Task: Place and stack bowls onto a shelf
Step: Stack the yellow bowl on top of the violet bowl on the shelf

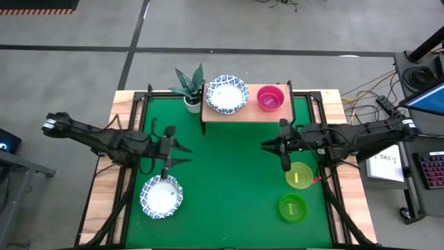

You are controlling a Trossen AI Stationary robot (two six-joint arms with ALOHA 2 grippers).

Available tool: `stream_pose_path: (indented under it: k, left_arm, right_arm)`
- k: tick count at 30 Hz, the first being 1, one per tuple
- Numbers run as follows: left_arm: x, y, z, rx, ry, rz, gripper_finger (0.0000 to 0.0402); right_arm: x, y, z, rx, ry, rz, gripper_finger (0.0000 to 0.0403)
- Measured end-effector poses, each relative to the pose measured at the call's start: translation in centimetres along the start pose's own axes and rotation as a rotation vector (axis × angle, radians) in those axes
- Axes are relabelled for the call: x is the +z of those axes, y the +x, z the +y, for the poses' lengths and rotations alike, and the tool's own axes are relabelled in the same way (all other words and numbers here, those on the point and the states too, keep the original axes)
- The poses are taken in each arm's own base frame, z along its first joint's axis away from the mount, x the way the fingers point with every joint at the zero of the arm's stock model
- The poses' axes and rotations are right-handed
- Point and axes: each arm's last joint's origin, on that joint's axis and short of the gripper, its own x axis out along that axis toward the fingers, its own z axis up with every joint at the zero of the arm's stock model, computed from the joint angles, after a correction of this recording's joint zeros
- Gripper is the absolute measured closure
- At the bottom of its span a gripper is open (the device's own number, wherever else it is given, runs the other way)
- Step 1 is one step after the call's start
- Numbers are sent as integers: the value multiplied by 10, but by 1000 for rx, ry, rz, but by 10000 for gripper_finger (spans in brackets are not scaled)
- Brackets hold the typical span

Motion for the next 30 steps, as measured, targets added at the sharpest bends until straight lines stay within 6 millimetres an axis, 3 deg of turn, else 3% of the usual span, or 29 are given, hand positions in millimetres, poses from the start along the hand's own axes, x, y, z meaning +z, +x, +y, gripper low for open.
stream_pose_path:
  k: [7,14,21,30]
  left_arm:
    - [3,-24,8,110,-6,-84,280]
    - [5,-29,10,113,-13,-106,280]
    - [2,-22,8,110,-18,-73,280]
    - [-3,-10,5,106,-24,-23,280]
  right_arm:
    - [15,17,8,-55,163,261,339]
    - [20,37,18,-25,328,550,339]
    - [13,45,26,-155,409,816,339]
    - [-14,49,27,-291,574,979,339]
